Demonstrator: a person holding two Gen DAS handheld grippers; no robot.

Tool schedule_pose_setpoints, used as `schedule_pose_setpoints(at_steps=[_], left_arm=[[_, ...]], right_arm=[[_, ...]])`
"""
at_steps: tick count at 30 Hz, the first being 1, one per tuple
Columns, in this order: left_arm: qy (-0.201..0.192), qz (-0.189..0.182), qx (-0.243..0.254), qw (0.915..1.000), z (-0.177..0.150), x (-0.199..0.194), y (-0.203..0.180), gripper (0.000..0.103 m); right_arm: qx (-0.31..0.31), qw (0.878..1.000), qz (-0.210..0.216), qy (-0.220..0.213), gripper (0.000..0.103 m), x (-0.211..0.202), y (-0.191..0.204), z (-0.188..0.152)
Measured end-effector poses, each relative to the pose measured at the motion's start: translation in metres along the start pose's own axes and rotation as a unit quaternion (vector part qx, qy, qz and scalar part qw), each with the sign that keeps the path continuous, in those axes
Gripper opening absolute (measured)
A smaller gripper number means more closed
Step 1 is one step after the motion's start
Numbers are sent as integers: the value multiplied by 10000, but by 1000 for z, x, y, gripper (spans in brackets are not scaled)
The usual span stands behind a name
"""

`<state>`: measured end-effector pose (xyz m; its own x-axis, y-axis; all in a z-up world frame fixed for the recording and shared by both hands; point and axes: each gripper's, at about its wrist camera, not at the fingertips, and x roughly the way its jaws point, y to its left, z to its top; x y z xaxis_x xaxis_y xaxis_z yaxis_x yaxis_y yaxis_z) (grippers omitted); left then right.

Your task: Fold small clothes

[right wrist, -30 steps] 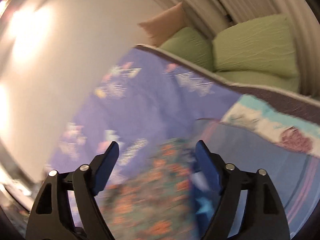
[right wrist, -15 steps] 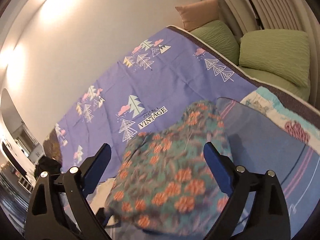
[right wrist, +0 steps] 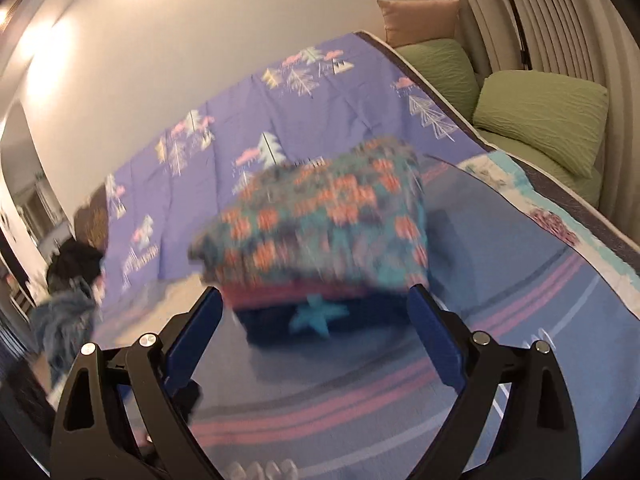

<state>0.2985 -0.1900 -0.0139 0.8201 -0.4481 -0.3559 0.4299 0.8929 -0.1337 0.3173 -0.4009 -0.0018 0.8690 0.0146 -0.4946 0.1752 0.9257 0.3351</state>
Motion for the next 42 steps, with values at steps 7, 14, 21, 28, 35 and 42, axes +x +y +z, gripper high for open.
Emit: schedule_pose_setpoints(at_steps=[7, 14, 21, 28, 35, 42], left_arm=[[11, -28, -211, 9998, -4, -25, 4, 101], [60, 121, 93, 9999, -2, -24, -12, 101], [220, 342, 419, 9983, -3, -19, -26, 101], [238, 467, 565, 9970, -3, -20, -32, 101], [265, 507, 662, 9962, -3, -20, -35, 101], [293, 515, 659, 9961, -4, -19, -35, 101]], right_arm=[[-289, 9995, -71, -44, 95, -24, -5, -47], [-148, 9995, -94, -267, 97, -30, -11, -48], [-228, 9997, -55, -76, 99, -20, -10, -52], [-125, 9999, 85, 36, 102, -16, -10, -54], [68, 9998, 165, 58, 102, -16, -15, -53], [18, 9998, 166, 67, 102, -16, -12, -53]])
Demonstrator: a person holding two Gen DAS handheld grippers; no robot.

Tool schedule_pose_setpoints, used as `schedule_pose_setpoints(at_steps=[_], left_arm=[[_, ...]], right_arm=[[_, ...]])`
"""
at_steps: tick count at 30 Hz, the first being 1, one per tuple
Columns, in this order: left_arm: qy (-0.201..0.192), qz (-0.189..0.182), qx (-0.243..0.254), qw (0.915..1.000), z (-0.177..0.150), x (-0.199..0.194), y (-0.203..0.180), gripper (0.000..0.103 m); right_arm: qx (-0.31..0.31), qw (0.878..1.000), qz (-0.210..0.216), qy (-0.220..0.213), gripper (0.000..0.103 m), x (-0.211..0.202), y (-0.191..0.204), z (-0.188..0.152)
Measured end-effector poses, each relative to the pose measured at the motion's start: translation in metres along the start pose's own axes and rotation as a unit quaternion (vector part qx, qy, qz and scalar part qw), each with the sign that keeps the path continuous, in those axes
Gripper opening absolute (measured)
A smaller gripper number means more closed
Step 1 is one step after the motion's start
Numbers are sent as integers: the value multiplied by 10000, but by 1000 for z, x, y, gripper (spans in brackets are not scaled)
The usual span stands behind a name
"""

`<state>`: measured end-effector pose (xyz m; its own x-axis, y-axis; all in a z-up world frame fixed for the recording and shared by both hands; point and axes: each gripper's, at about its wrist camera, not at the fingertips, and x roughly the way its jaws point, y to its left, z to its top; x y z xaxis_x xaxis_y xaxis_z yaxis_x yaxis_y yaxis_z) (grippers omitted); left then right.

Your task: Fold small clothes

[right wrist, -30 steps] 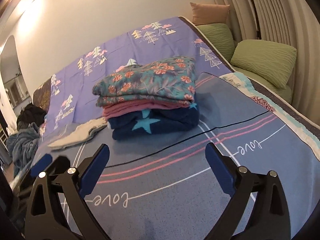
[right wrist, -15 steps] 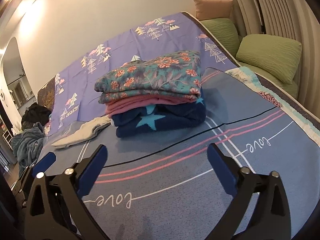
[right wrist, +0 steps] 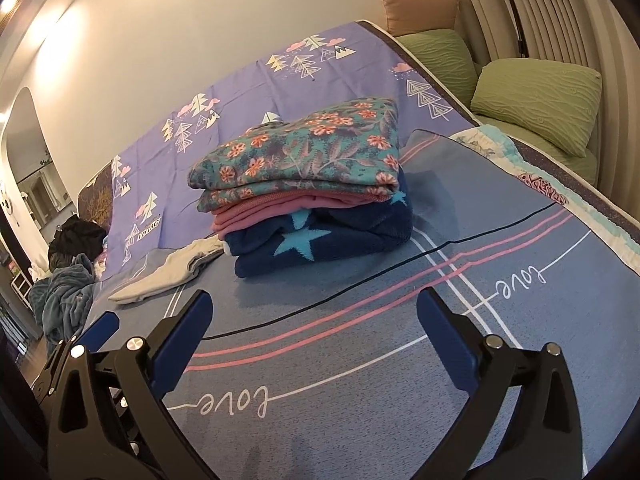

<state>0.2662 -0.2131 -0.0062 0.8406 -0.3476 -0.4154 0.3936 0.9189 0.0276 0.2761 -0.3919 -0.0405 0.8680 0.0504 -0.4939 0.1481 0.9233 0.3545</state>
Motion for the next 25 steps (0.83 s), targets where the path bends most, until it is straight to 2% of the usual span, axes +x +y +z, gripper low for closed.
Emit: schedule_pose_setpoints(at_steps=[25], left_arm=[[74, 32, 92, 9999, -2, 3, -1, 101]], right_arm=[[-22, 10000, 21, 50, 102, 1, 4, -2]])
